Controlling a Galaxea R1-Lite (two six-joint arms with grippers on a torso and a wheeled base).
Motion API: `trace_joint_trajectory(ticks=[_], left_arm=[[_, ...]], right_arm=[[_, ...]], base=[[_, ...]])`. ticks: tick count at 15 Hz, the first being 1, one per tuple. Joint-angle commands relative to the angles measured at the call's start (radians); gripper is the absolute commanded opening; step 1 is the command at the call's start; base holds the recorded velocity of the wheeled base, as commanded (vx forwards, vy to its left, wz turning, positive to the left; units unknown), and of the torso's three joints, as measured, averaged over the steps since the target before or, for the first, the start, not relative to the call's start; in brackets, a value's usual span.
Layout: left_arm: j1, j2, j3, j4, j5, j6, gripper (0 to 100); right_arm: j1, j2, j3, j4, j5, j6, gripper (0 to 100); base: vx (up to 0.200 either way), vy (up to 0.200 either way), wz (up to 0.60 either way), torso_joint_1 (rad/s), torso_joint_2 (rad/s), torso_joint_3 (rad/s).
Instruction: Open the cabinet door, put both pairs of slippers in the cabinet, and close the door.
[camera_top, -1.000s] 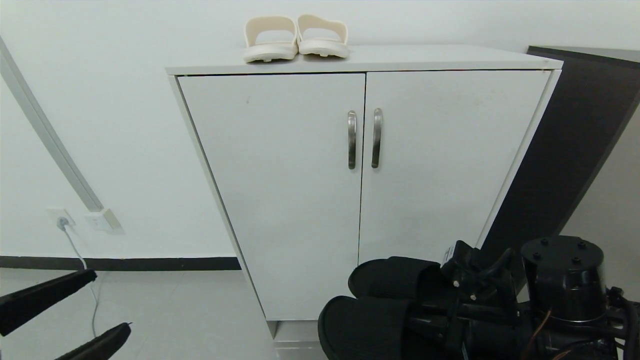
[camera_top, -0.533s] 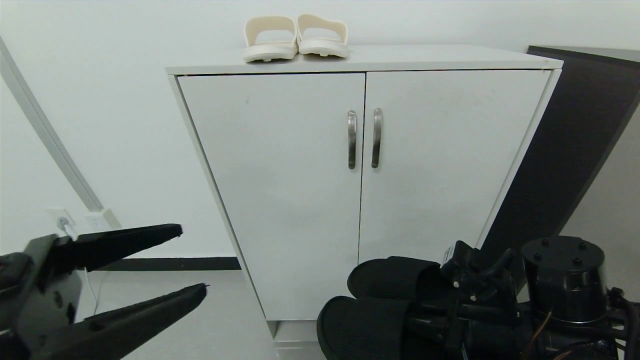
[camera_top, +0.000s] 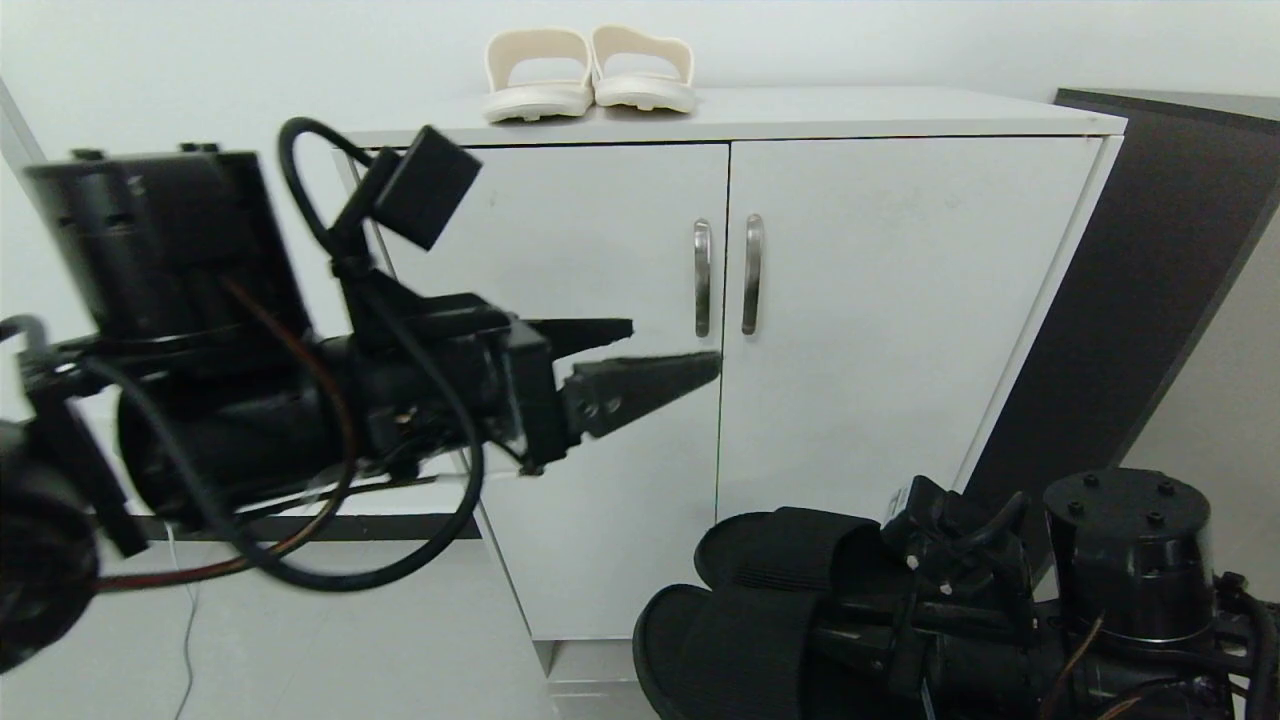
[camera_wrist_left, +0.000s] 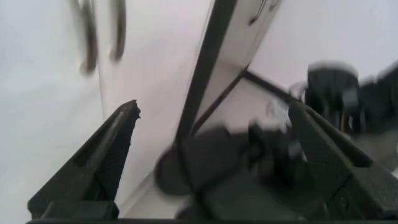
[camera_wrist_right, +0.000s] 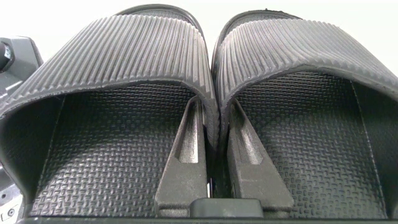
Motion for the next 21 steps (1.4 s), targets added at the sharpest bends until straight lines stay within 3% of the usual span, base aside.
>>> trace_joint_trajectory(ticks=[1,2,3,6,14,18,21], left_arm=[[-0.071,0.193,-0.149,-0.033,0.014,-0.057,100],[-0.090,0.243,-0.236,-0.032,-0.006,-0.103,100],[-0.090,0.282,-0.293,-0.018,-0.031,-0.117,100],[-0.082,0.374,-0.412,0.031,-0.040,-0.123,100],[-0.025,0.369,-0.445,0.045,-0.001,-0.123,100],[-0.017,0.421,-0.500,0.045,0.065,-0.123,100],[-0.017,0.473,-0.546,0.057,0.078,-0.123,100]], right_arm=[[0.001,0.008,0.000,0.000,0.001,-0.001,0],[0.001,0.013,-0.002,0.000,0.001,-0.001,0],[0.001,0.014,-0.002,0.000,0.001,0.001,0],[0.001,0.013,0.000,0.000,0.001,0.001,0],[-0.001,0.013,-0.002,0.000,0.001,0.002,0],[-0.001,0.013,0.000,0.000,0.001,0.001,0],[-0.004,0.008,0.003,-0.002,0.001,0.002,0]], base=[[0.000,0.000,0.00,0.000,0.00,0.000],[0.000,0.000,0.00,0.000,0.00,0.000],[0.000,0.000,0.00,0.000,0.00,0.000],[0.000,0.000,0.00,0.000,0.00,0.000],[0.000,0.000,0.00,0.000,0.00,0.000],[0.000,0.000,0.00,0.000,0.00,0.000],[0.000,0.000,0.00,0.000,0.00,0.000]])
